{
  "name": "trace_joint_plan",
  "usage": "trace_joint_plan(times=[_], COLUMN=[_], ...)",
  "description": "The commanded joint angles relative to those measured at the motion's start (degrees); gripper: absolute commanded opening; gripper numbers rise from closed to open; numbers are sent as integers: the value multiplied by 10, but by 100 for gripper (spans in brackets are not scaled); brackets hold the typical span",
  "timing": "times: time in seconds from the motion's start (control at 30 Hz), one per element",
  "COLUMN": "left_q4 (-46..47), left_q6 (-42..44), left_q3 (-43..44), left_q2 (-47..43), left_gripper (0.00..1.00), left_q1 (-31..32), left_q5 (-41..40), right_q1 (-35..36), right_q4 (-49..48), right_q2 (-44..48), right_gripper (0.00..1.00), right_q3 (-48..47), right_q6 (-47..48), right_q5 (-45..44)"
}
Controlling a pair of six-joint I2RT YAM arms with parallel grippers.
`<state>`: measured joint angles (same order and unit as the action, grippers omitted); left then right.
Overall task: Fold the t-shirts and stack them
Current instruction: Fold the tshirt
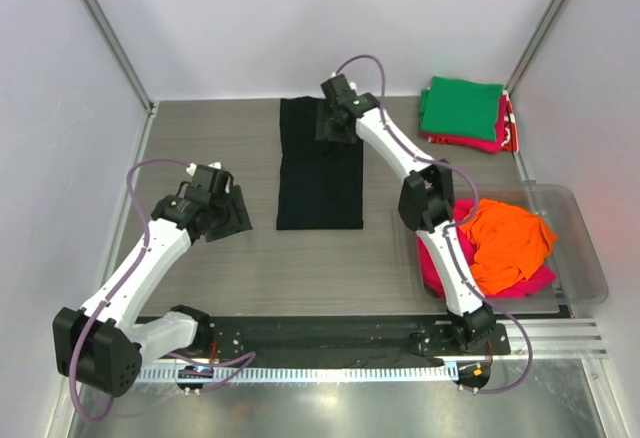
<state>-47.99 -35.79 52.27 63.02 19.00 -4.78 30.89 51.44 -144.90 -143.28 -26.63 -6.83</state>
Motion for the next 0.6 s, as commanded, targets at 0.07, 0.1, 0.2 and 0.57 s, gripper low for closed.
trace_joint_plan(times=[0.07, 0.1, 0.2, 0.57], left_q4=[67, 84, 108, 214], left_q6=[-19, -21, -26, -45], left_q3=[2, 3, 6, 8], left_q2=[3, 16, 42, 165], left_gripper=[63, 64, 64, 63], left_q1=[-1, -1, 0, 0], left_q5=[64, 72, 103, 147], right_q1=[-8, -7, -8, -7], right_q4=[-62, -84, -108, -255], right_q2=[206, 259, 333, 522], right_gripper=[62, 62, 62, 61], right_q3=[182, 267, 392, 808], right_q6=[11, 6, -10, -89], right_q5=[-19, -13, 26, 142])
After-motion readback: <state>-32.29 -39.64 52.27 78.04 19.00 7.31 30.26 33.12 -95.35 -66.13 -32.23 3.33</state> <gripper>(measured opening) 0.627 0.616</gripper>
